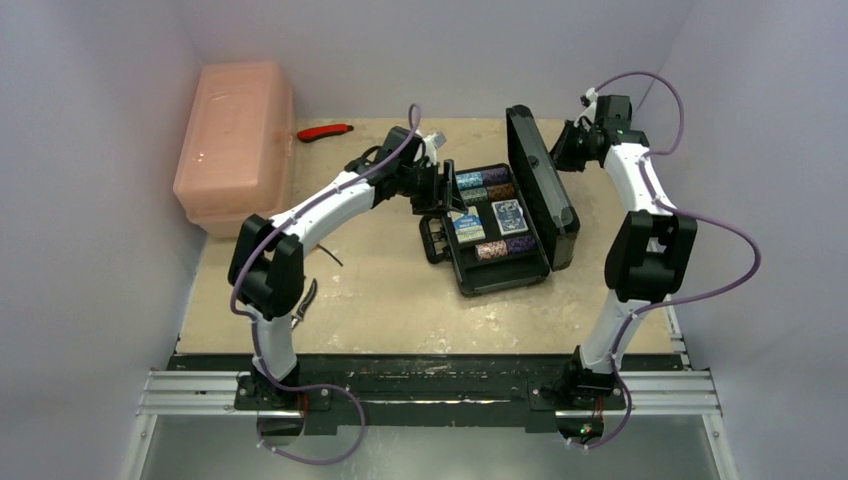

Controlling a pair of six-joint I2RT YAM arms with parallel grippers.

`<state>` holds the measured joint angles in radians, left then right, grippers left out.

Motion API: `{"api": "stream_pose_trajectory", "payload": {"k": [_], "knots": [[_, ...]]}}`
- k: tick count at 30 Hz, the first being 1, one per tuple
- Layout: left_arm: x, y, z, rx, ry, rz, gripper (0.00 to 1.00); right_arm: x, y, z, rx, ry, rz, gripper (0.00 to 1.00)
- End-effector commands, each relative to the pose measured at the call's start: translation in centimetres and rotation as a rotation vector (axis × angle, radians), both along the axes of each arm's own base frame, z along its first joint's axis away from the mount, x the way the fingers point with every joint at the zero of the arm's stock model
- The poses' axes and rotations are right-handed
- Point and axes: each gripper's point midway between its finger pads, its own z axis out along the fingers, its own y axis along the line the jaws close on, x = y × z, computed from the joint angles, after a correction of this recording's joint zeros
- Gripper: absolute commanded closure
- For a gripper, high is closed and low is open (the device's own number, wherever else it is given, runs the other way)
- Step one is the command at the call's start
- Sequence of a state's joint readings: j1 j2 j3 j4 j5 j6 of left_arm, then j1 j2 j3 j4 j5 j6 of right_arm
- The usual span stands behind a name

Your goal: Pack up texas hold em set

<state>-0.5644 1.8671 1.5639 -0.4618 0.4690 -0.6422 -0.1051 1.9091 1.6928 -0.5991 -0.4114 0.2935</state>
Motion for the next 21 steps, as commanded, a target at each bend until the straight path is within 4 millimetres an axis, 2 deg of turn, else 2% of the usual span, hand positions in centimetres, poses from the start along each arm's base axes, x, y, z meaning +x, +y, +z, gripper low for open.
{"api": "stream_pose_trajectory", "payload": {"k": [1, 5, 9, 12, 16, 17, 21], "knots": [[0.3, -4.9, 4.1, -0.169, -0.032, -0.078, 0.37, -0.9, 1.3, 1.2, 0.000, -0.015, 0.033, 1.00], [0.4, -7.1, 5.3, -0.212, -0.035, -0.099, 0.39, -1.3, 2.7, 1.3, -0.003, -0.019, 0.060, 1.00], [0.4, -8.3, 6.2, -0.231, -0.047, -0.111, 0.40, -1.6, 4.0, 1.2, -0.007, -0.016, 0.088, 1.00], [0.5, -8.6, 6.5, -0.235, -0.050, -0.110, 0.40, -1.9, 4.6, 1.3, -0.010, -0.017, 0.101, 1.00], [0.6, -8.8, 6.5, -0.238, -0.047, -0.110, 0.40, -2.0, 4.6, 1.3, -0.016, -0.017, 0.100, 1.00], [0.6, -8.8, 6.3, -0.236, -0.045, -0.110, 0.40, -2.2, 5.6, 1.3, -0.017, -0.018, 0.122, 1.00], [0.5, -8.7, 6.1, -0.232, -0.042, -0.107, 0.41, -2.4, 6.0, 1.4, -0.017, -0.020, 0.131, 1.00]]}}
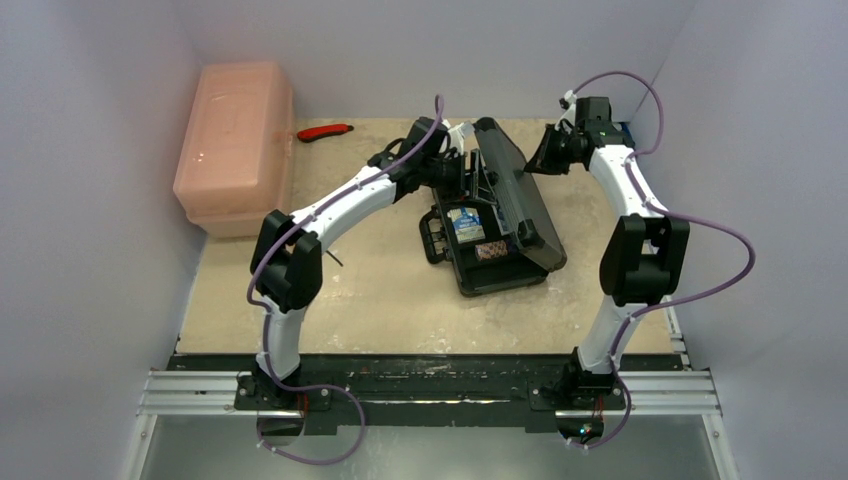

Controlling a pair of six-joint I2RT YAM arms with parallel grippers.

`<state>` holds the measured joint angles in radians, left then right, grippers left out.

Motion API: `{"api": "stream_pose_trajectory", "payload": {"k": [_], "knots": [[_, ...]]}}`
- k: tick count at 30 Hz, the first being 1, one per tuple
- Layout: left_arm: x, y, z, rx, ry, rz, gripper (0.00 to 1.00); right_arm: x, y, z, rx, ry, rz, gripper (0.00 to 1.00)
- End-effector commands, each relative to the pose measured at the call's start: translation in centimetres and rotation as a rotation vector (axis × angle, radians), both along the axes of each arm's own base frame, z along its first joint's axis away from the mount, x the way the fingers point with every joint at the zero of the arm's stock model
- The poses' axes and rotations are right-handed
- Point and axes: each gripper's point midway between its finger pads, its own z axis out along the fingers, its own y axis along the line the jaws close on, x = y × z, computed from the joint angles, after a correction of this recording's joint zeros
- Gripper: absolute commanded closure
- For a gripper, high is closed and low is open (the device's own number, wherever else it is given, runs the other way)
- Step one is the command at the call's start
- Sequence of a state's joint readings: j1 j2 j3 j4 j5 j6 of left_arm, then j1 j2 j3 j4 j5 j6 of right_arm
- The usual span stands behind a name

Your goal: Pack up texas hold em set

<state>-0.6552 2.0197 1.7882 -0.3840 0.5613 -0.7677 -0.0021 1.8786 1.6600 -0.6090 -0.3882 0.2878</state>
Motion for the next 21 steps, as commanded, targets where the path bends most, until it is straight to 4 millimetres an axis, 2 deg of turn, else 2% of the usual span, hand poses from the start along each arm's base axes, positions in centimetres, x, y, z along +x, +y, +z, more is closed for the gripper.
{"api": "stream_pose_trajectory", "payload": {"k": [1, 7, 15, 19, 21], "knots": [[0.4, -1.0, 2.6, -0.066, -0.051, -0.010, 0.41, -1.1, 1.5, 1.6, 0.006, -0.032, 0.041, 1.00], [0.2, -0.6, 2.0, -0.048, -0.050, -0.004, 0.40, -1.7, 2.4, 3.0, 0.023, -0.070, 0.047, 1.00], [-0.3, 0.0, 1.0, -0.032, -0.041, 0.002, 0.41, -4.0, 3.6, 4.7, 0.071, -0.153, 0.075, 1.00], [-0.4, 0.1, 0.7, -0.026, -0.038, 0.001, 0.41, -5.1, 4.1, 5.6, 0.113, -0.195, 0.080, 0.92], [-0.5, 0.1, 0.7, -0.024, -0.037, 0.001, 0.41, -5.7, 4.4, 6.0, 0.134, -0.211, 0.087, 0.83]]}}
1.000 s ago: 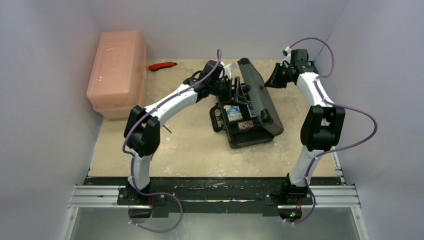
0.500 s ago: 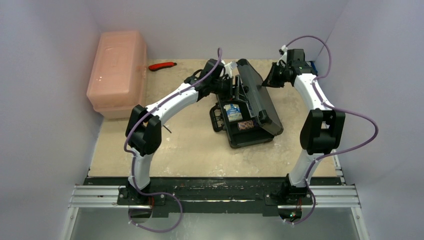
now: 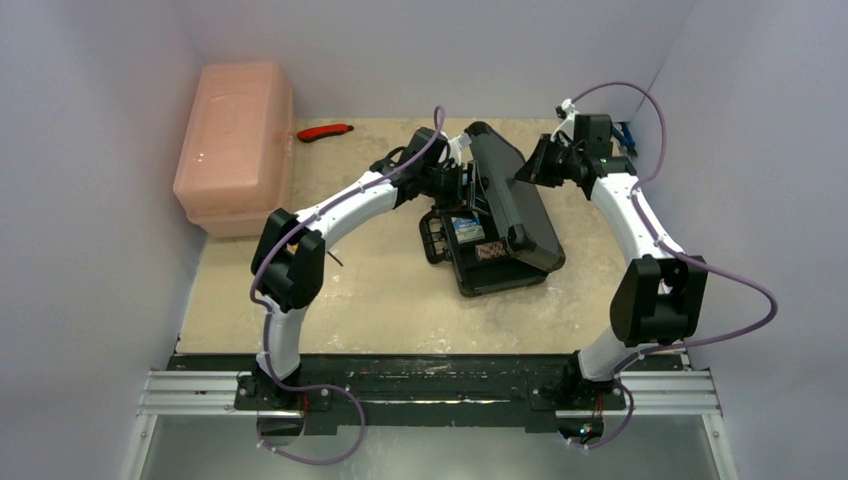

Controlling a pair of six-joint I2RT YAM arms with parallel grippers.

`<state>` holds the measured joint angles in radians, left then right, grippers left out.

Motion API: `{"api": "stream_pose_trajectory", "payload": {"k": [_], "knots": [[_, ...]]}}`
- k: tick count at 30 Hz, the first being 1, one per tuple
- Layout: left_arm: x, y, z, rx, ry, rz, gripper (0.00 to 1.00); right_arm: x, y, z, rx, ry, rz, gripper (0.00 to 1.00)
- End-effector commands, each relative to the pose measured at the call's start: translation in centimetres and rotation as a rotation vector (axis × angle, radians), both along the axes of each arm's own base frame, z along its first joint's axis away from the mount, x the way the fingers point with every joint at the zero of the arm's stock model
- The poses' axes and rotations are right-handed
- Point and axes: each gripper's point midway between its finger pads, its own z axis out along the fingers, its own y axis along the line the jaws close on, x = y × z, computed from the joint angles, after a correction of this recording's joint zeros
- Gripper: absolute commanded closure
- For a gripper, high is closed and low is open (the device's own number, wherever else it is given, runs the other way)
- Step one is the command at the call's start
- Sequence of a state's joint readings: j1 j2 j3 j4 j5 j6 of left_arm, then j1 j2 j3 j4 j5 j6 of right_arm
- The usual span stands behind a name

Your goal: Pack up texas hold em set

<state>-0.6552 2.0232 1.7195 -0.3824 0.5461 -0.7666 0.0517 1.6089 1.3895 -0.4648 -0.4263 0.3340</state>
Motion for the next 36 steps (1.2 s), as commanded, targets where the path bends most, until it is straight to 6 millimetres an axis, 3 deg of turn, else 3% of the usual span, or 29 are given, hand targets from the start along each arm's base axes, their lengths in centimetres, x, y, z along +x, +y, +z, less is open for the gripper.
{"api": "stream_pose_trajectory", "payload": {"k": [1, 8, 11, 23, 36], "knots": [[0.1, -0.5, 3.5, -0.072, -0.085, -0.010, 0.41, -0.9, 1.4, 2.6, 0.080, -0.094, 0.037, 0.81], [-0.1, -0.2, 3.0, -0.053, -0.087, -0.013, 0.41, -3.4, 2.1, 3.1, 0.127, -0.123, 0.052, 0.61], [-0.2, 0.0, 2.8, -0.046, -0.086, -0.013, 0.41, -4.6, 2.5, 2.9, 0.148, -0.120, 0.065, 0.57], [-0.8, 1.5, 2.3, 0.008, -0.111, 0.001, 0.41, -7.7, 3.9, 0.5, 0.179, -0.068, 0.109, 0.56], [-1.2, 3.9, 0.9, 0.082, -0.131, 0.035, 0.41, -8.7, 4.5, -1.1, 0.170, -0.029, 0.128, 0.57]]}}
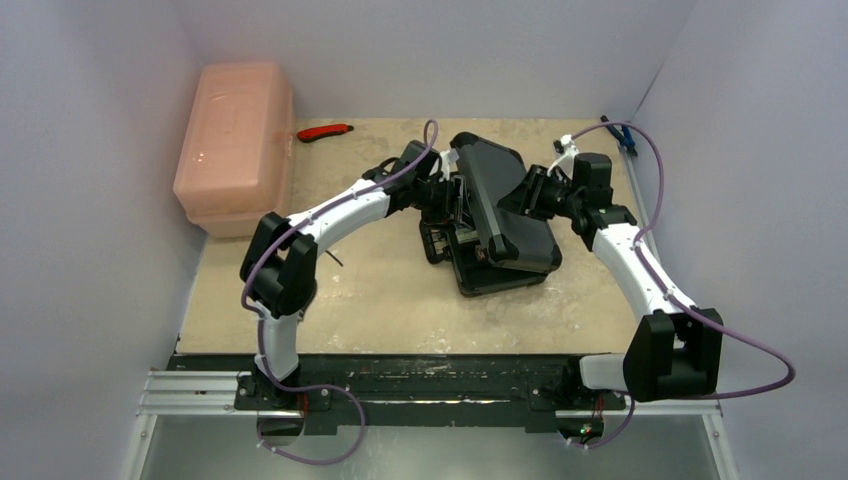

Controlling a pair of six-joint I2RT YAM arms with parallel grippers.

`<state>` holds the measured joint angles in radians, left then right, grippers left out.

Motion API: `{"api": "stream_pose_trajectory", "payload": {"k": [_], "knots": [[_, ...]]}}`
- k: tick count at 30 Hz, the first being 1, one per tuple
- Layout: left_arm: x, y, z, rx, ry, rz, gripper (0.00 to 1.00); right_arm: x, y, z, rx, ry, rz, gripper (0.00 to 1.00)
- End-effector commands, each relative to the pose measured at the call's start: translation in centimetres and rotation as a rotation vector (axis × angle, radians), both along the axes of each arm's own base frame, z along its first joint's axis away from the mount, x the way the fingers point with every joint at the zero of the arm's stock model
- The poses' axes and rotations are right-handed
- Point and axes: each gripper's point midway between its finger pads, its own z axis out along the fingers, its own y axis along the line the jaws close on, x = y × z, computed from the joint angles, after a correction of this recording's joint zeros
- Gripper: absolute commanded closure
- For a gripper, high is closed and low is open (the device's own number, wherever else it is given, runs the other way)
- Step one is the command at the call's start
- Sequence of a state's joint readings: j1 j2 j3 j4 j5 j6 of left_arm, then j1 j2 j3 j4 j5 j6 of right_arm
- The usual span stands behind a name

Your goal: Pack up texas hold em set

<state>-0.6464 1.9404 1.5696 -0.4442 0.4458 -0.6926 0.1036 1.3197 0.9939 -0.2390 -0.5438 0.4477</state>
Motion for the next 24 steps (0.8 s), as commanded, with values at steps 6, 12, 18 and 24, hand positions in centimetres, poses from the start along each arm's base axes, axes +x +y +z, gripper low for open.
{"api": "stream_pose_trajectory", "payload": {"k": [6, 12, 18, 24], "knots": [[0.6, 2.2, 3.6, -0.038, -0.137, 0.027, 0.41, -1.6, 1.5, -1.0, 0.011, 0.037, 0.057, 0.58], [1.1, 4.8, 3.1, 0.004, -0.143, 0.079, 0.41, -1.6, 2.0, -1.4, 0.009, 0.044, 0.065, 0.58], [1.3, 7.8, 3.1, 0.038, -0.152, 0.132, 0.41, -1.7, 2.5, -1.6, 0.006, 0.049, 0.075, 0.58], [1.3, 11.1, 3.5, 0.083, -0.187, 0.187, 0.41, -1.7, 2.9, -1.3, 0.005, 0.043, 0.081, 0.58]]}}
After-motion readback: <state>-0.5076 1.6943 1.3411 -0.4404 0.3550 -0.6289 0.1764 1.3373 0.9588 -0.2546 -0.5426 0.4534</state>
